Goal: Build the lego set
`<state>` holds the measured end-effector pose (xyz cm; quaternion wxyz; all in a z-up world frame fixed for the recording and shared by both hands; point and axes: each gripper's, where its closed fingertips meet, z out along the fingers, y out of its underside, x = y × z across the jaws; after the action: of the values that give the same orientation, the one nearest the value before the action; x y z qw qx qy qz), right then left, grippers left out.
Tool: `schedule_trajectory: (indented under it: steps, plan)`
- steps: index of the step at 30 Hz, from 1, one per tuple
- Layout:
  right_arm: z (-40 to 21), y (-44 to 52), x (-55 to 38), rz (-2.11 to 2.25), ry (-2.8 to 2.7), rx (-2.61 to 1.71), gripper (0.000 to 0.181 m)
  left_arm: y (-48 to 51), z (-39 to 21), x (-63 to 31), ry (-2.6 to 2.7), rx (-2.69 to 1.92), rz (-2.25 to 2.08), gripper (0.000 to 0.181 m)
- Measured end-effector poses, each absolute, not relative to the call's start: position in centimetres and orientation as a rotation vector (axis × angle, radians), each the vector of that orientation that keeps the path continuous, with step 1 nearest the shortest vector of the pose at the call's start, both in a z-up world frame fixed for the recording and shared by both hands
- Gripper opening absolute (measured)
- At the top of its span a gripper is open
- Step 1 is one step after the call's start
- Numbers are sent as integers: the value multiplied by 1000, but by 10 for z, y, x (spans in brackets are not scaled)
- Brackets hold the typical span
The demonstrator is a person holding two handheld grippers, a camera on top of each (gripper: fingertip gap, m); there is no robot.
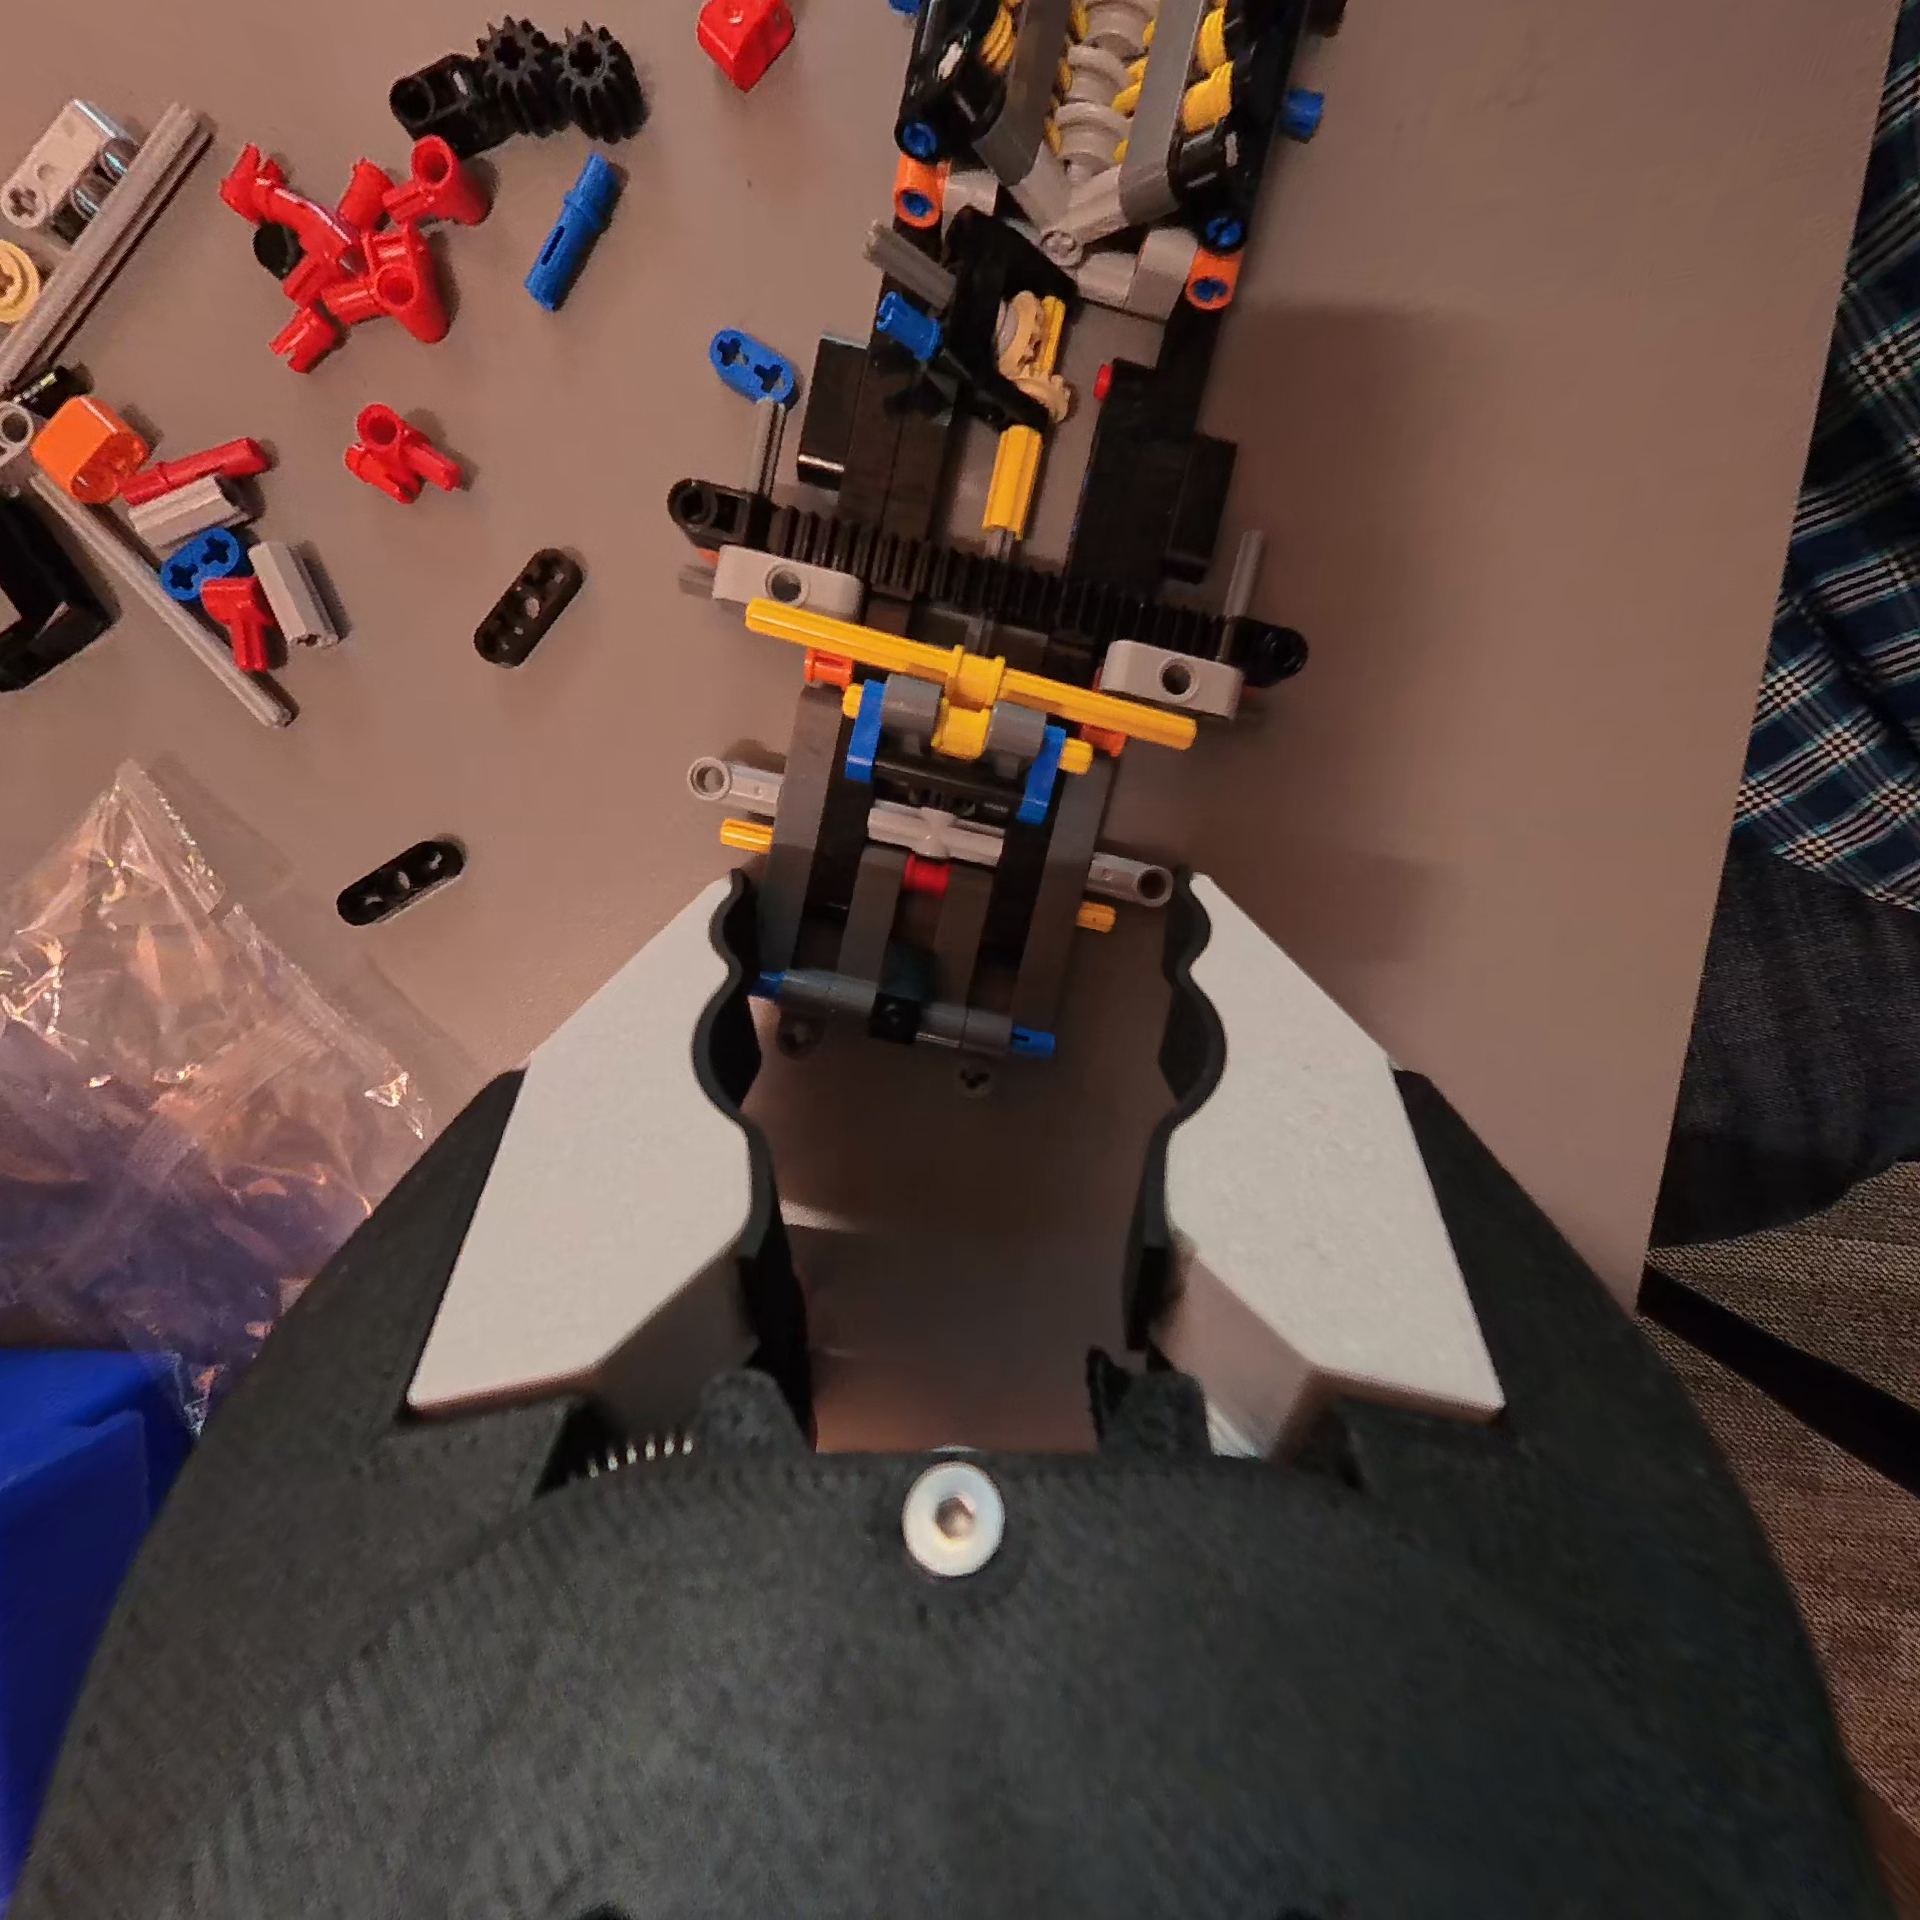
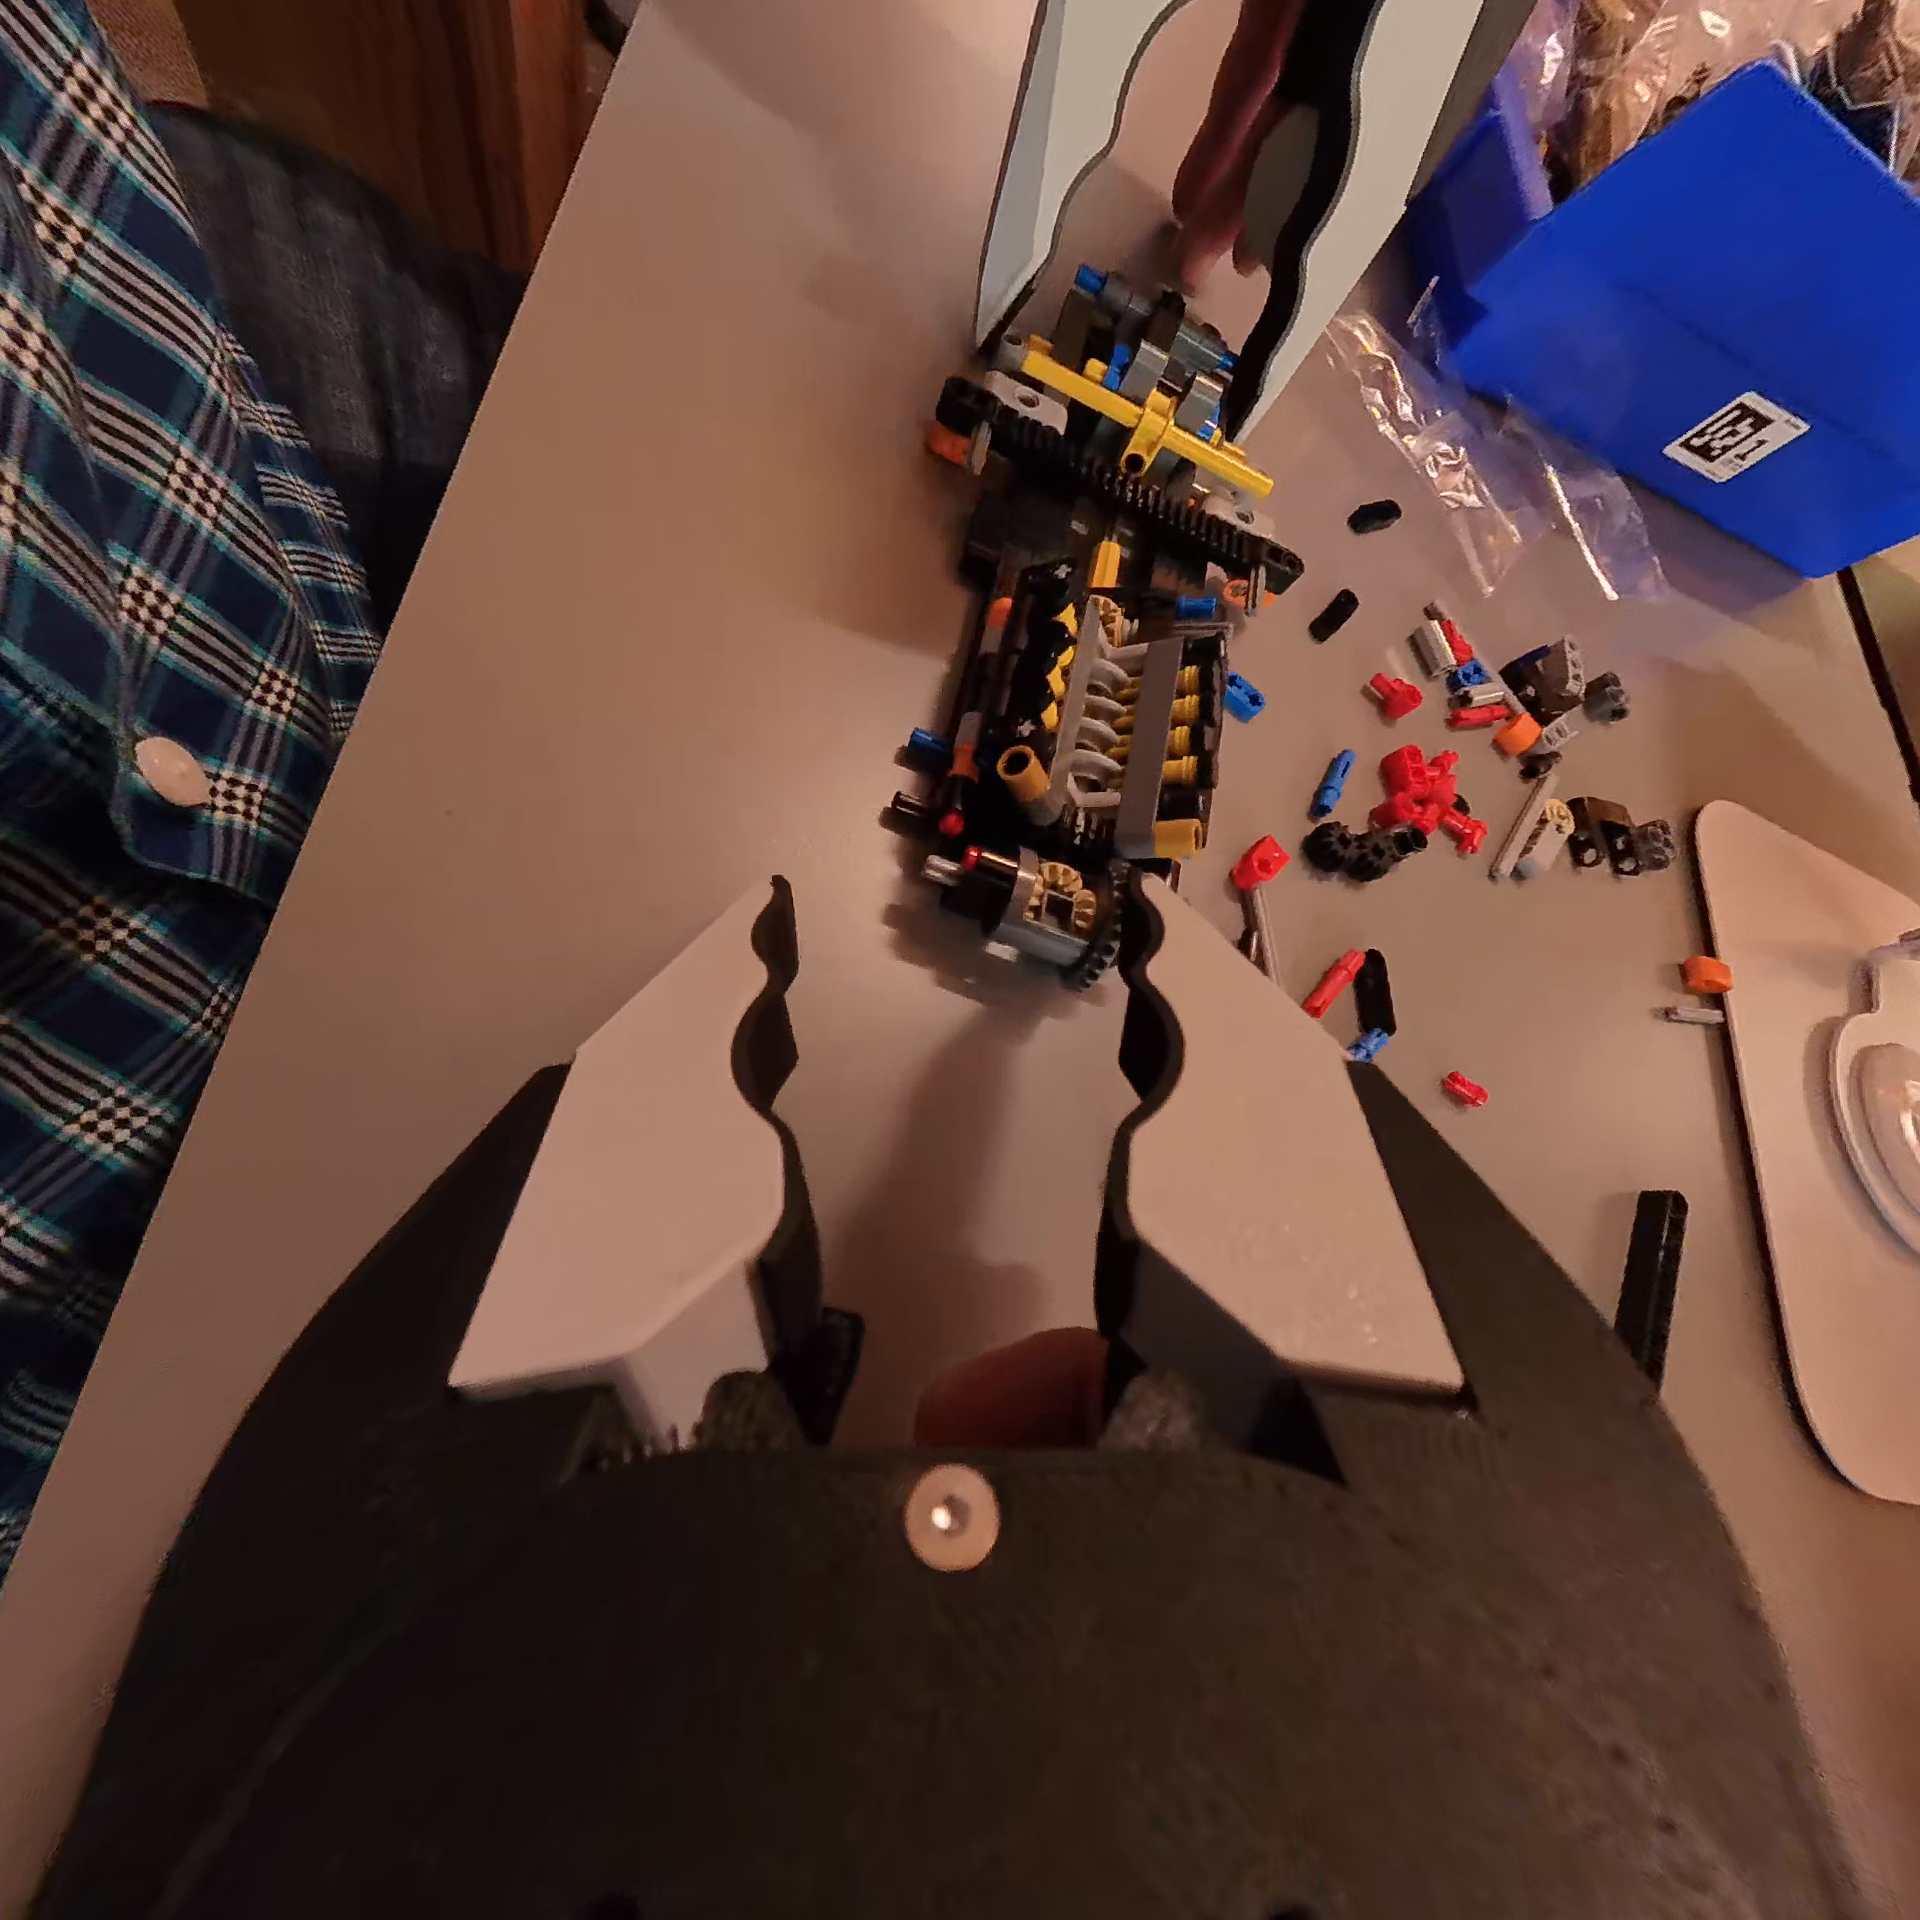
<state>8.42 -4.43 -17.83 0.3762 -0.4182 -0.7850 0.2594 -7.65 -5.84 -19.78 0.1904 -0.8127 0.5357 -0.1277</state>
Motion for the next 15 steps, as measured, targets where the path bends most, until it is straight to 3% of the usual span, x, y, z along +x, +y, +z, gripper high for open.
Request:
schedule_trajectory:
  steps: [1,10,15]
  plan:
    - [-178,-44,85,666,-2005,-1072,61,-58,-198,-76,1505,-2283,-357,77]
    - [-185,-39,99,679,-2001,-1152,51,-59,-198,-76,1513,-2280,-357,77]
    - [-170,-46,92,723,-1973,-1093,59,-59,-198,-76,1512,-2281,-352,77]
